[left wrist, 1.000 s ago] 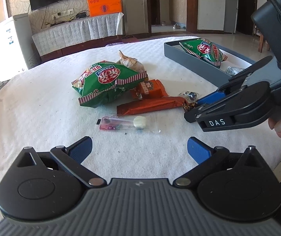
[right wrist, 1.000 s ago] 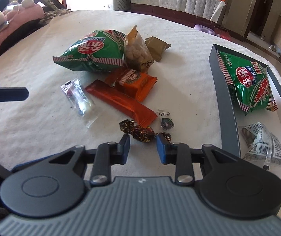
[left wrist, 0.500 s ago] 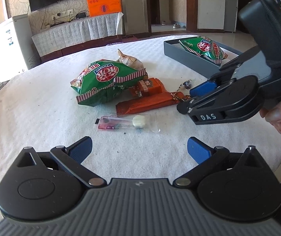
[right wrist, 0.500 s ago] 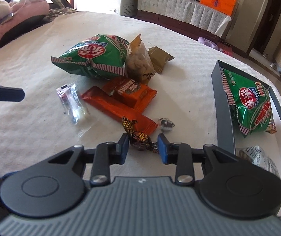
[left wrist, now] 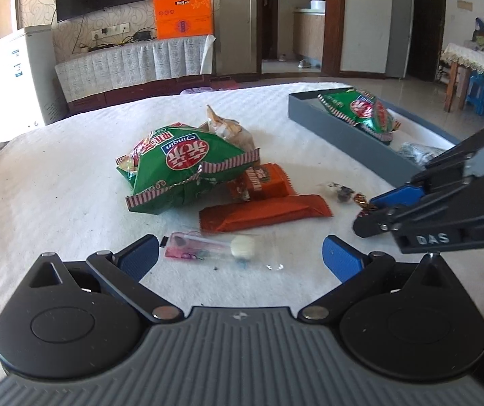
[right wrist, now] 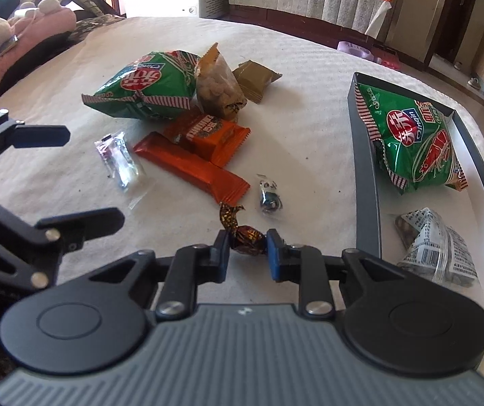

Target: Organize snacks

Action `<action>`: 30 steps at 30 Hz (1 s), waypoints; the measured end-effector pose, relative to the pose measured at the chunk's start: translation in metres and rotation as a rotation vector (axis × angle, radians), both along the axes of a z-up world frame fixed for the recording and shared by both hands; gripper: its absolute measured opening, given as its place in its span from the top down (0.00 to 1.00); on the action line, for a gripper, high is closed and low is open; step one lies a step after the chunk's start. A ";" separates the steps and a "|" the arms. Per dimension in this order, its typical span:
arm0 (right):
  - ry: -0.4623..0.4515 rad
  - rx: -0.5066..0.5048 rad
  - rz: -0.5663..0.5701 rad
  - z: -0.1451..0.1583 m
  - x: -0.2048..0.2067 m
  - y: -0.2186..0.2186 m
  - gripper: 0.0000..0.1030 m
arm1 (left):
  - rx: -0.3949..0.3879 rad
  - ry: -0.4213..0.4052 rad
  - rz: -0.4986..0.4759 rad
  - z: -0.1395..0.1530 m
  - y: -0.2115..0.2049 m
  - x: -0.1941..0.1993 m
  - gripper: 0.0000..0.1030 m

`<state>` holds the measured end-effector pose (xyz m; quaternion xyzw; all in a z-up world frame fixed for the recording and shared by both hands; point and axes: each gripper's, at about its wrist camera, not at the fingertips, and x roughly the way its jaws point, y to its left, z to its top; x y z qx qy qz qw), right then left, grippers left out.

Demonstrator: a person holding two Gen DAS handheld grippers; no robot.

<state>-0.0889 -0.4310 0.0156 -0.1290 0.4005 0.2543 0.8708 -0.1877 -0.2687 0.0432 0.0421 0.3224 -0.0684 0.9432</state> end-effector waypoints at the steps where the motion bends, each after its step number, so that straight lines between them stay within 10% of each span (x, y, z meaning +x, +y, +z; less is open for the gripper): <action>1: 0.000 -0.004 0.007 0.000 0.000 0.001 0.74 | 0.014 0.008 0.011 -0.002 -0.001 0.003 0.00; 7: 0.001 -0.014 0.040 -0.001 -0.001 0.005 0.74 | 0.023 0.073 0.042 -0.018 -0.002 0.019 0.00; 17: 0.005 -0.008 0.039 -0.001 -0.001 0.004 0.74 | -0.043 0.083 0.055 -0.021 0.008 0.027 0.51; 30: 0.004 0.007 0.058 0.002 -0.005 0.003 0.74 | -0.131 0.108 -0.002 -0.009 0.027 -0.003 0.72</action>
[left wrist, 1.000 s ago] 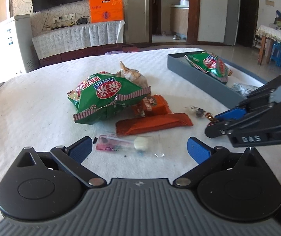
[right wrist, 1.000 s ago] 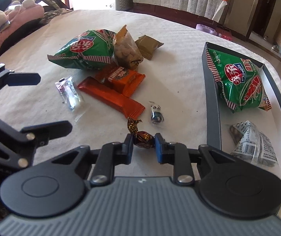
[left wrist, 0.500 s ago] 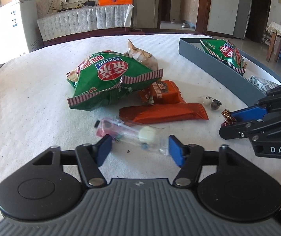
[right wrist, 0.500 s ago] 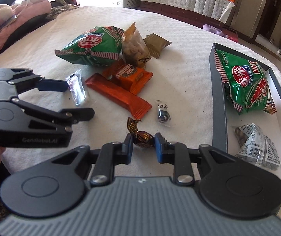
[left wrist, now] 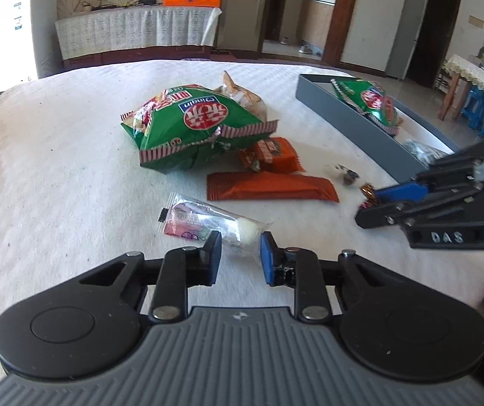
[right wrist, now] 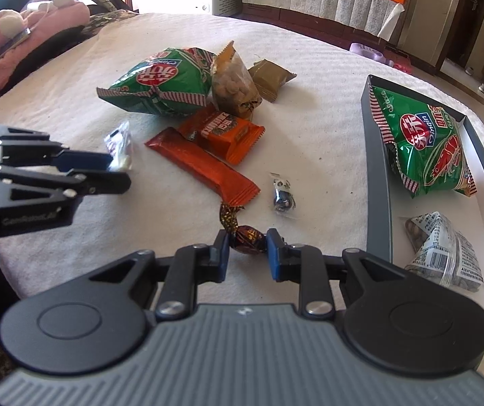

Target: Organize snacks

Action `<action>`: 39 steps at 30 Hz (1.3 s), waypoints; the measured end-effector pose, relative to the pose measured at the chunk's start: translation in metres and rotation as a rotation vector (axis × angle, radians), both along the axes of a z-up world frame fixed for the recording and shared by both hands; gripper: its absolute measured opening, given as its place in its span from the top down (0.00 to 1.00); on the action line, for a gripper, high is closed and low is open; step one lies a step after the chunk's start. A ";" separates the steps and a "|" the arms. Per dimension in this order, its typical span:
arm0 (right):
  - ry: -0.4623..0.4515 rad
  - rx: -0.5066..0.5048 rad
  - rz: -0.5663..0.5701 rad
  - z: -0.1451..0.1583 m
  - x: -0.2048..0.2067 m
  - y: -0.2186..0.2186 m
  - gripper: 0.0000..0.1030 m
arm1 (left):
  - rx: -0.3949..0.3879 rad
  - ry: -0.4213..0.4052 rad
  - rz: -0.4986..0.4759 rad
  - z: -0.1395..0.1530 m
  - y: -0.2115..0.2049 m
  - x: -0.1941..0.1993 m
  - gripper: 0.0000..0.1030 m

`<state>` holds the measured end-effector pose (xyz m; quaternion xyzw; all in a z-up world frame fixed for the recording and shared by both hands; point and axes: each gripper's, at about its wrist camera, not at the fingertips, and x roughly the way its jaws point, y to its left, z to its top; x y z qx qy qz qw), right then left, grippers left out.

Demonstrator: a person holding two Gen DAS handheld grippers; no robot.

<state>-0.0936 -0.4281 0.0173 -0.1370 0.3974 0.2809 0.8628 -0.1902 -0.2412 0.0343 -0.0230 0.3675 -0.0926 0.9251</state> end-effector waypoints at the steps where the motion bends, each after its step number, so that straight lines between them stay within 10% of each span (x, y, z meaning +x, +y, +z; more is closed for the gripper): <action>1: 0.002 -0.001 0.010 0.000 -0.001 0.001 0.74 | 0.007 0.005 -0.011 -0.001 0.000 -0.003 0.72; 30: -0.063 -0.090 0.064 -0.005 -0.007 0.006 0.59 | 0.106 0.012 0.054 -0.014 -0.003 -0.007 0.26; 39: -0.070 -0.101 0.065 -0.004 -0.007 0.005 0.59 | -0.024 0.052 0.068 -0.009 0.007 -0.016 0.19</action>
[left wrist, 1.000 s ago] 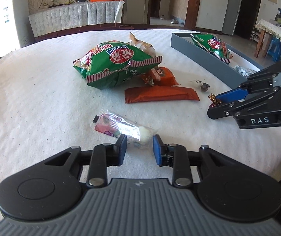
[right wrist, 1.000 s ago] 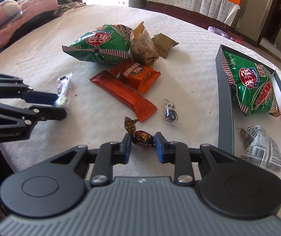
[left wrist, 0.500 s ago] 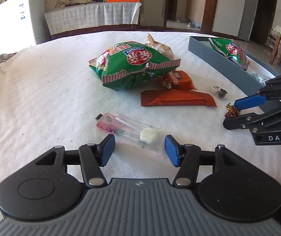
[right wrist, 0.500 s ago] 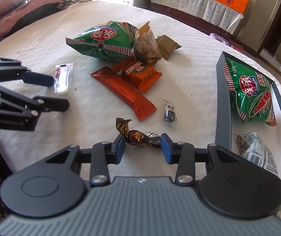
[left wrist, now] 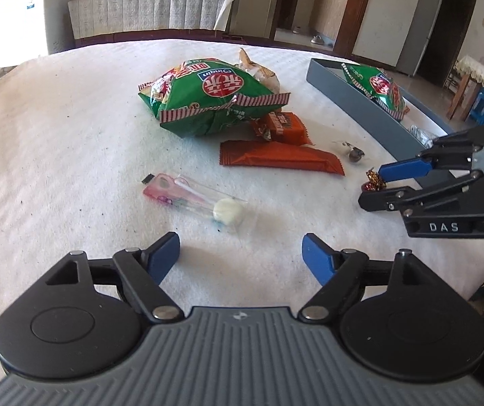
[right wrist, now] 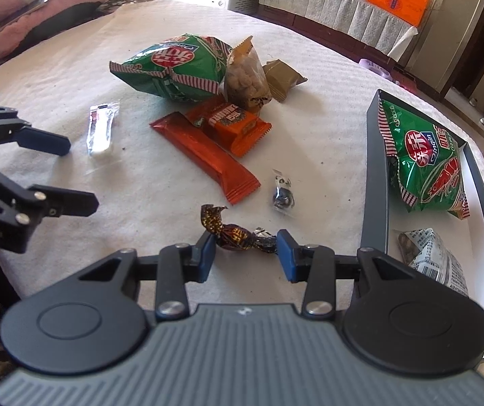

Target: Organize snacks

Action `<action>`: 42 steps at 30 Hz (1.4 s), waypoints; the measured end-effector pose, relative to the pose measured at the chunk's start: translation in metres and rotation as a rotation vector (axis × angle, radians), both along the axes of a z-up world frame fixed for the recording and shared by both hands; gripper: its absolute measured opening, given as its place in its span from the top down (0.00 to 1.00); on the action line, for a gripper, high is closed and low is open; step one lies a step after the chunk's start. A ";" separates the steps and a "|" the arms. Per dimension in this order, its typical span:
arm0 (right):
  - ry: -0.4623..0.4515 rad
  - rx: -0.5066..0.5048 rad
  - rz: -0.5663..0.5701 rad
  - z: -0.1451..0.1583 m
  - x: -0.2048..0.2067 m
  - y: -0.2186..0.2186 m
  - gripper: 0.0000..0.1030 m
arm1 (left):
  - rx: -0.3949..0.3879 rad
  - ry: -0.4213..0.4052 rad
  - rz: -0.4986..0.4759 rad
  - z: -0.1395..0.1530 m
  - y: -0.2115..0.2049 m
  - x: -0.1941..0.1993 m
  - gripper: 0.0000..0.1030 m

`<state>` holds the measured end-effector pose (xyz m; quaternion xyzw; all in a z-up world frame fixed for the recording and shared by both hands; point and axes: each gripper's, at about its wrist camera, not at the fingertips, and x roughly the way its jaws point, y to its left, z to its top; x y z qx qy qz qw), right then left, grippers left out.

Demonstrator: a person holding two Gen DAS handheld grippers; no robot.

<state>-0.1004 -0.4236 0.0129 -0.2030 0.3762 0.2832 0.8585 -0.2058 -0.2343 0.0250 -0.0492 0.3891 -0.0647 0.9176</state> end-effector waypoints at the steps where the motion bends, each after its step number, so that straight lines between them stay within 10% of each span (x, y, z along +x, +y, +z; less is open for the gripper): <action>1: 0.000 -0.001 0.000 0.000 0.000 0.001 0.59 | -0.011 -0.004 0.011 0.000 0.001 0.002 0.19; 6: -0.003 -0.006 0.011 0.000 -0.001 0.003 0.59 | -0.044 -0.027 0.048 -0.001 0.002 0.018 0.23; 11: -0.005 -0.002 0.013 0.001 -0.002 0.002 0.59 | -0.040 -0.050 0.062 -0.001 0.002 0.030 0.58; 17: -0.014 -0.011 0.020 0.001 -0.004 -0.001 0.59 | -0.025 -0.052 0.032 -0.002 0.002 0.032 0.73; 30: -0.063 -0.039 0.056 -0.002 -0.003 0.007 0.59 | 0.056 -0.053 -0.011 -0.004 -0.007 0.029 0.68; 42: 0.086 0.163 0.014 0.004 0.009 -0.002 0.74 | 0.063 -0.048 -0.036 -0.003 -0.005 0.023 0.77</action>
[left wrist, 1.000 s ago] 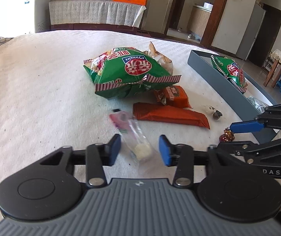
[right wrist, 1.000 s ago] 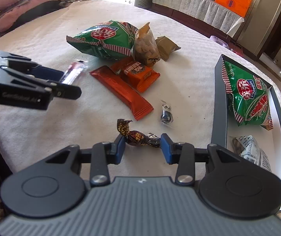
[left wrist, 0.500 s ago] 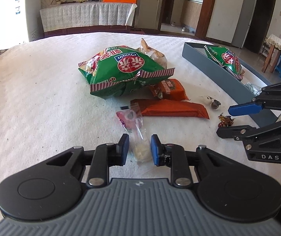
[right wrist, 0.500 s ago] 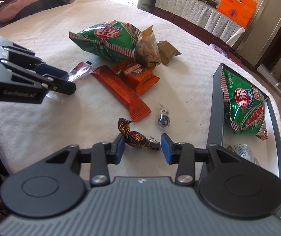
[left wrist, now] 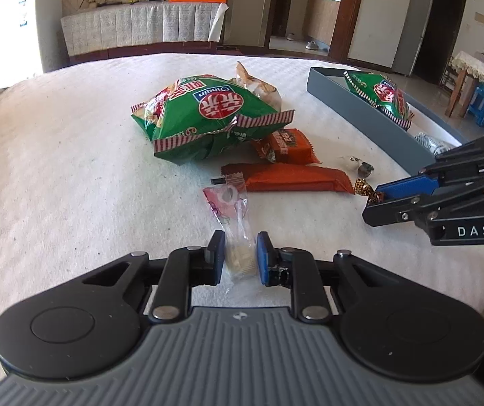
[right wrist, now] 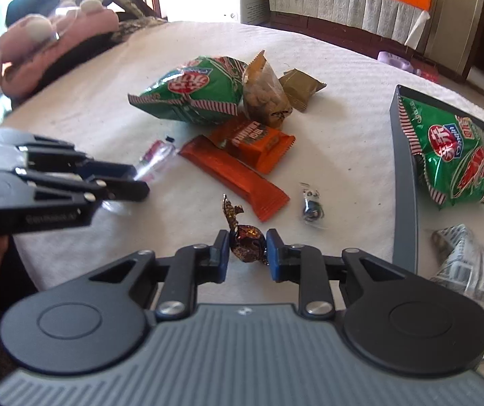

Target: Organize snacks

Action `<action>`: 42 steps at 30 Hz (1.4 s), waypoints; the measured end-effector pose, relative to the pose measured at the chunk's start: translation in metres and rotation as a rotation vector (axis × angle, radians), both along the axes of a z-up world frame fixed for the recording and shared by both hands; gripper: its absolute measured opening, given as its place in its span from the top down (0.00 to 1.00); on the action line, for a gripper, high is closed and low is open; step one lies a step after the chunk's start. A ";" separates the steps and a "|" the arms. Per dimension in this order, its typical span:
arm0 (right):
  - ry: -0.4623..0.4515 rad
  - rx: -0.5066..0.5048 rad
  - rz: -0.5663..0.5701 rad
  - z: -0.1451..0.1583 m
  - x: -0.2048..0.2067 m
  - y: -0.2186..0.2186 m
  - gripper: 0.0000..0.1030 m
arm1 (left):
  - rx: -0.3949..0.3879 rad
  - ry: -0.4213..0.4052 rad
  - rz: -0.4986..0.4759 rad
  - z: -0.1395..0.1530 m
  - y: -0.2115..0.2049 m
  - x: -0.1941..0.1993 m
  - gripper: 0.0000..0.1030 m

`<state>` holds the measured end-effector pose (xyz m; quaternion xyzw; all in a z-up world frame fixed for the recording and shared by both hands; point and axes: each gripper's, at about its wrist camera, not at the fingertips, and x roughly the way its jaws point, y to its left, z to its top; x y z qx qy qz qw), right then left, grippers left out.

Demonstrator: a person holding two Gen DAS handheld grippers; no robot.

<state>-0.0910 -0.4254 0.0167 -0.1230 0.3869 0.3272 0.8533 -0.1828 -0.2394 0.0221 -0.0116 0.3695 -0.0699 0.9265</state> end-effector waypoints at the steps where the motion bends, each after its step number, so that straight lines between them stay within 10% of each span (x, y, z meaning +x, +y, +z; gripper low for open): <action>1: -0.015 -0.020 0.002 -0.002 0.000 0.003 0.74 | 0.011 -0.005 0.001 0.000 -0.002 0.000 0.76; 9: -0.098 -0.133 0.030 -0.007 -0.008 0.012 0.73 | 0.056 -0.026 -0.005 -0.003 -0.009 0.000 0.74; 42: -0.106 0.164 -0.051 0.046 -0.010 -0.023 0.75 | 0.077 -0.082 -0.030 0.037 -0.029 -0.007 0.78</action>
